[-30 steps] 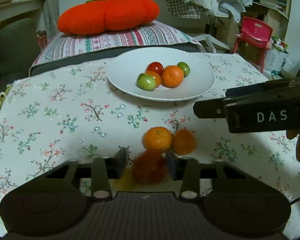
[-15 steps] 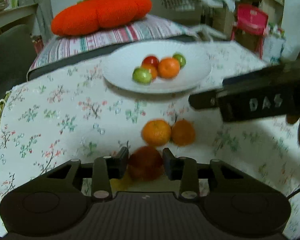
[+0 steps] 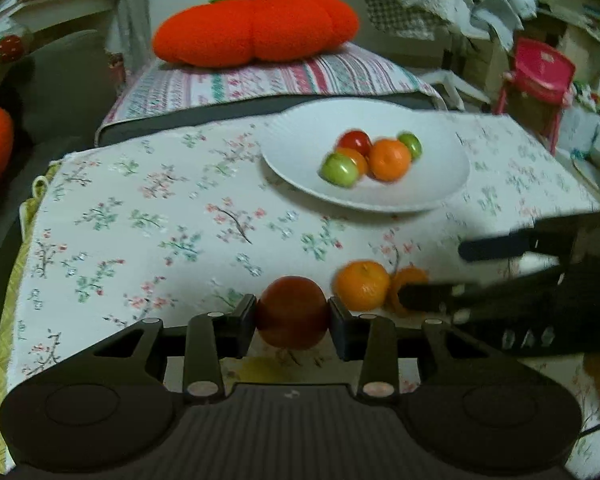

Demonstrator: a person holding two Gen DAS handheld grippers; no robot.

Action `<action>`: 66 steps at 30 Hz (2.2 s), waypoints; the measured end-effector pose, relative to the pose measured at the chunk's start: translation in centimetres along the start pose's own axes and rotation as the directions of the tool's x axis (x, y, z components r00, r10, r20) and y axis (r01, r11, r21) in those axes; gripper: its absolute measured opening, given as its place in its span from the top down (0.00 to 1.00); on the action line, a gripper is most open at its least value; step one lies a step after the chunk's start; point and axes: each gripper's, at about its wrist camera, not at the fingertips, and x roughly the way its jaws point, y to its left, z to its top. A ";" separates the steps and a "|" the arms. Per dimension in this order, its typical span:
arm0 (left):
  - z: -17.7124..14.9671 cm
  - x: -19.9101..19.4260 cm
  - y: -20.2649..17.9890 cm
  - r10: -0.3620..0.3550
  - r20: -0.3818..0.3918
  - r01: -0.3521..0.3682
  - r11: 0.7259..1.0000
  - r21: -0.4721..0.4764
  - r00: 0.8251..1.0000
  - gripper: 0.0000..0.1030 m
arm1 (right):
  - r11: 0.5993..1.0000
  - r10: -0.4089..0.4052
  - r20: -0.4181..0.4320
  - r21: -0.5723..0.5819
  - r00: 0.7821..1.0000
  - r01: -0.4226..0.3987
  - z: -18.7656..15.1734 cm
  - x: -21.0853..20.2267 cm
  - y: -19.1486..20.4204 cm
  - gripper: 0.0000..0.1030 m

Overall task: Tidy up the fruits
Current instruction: 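Grasp the large red tomato with the left tool while the right tool grasps an orange tomato, then carry both tomatoes onto the white plate and open both tools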

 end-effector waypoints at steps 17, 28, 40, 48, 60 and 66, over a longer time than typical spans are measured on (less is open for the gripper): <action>0.5 -0.3 1.4 0.038 0.015 -0.037 0.998 -0.047 0.999 0.84 | 0.984 0.000 -0.004 -0.178 1.000 -0.001 -0.6 1.9 2.4 0.75; 0.4 -0.4 1.4 0.040 0.014 -0.039 0.998 -0.050 0.999 0.84 | 0.980 0.034 0.012 -0.198 0.999 -0.031 -0.5 1.1 3.1 0.75; 0.5 -0.4 1.5 0.044 0.018 -0.043 0.998 -0.056 0.999 0.84 | 0.982 0.000 0.044 -0.190 0.999 0.008 -0.2 0.5 2.9 0.75; 0.5 -0.4 1.1 0.040 0.018 -0.039 0.998 -0.043 0.999 0.84 | 0.982 -0.002 0.077 -0.186 0.997 0.017 0.0 0.0 2.8 0.75; 1.0 -0.5 1.0 0.014 0.036 -0.011 0.997 -0.070 0.999 0.84 | 0.987 0.007 0.134 -0.161 0.991 0.015 0.7 -1.4 2.3 0.75; 1.7 -0.9 1.1 -0.025 0.076 0.034 0.992 -0.120 0.997 0.84 | 0.987 -0.015 0.148 -0.157 0.989 0.038 0.9 -1.7 1.9 0.75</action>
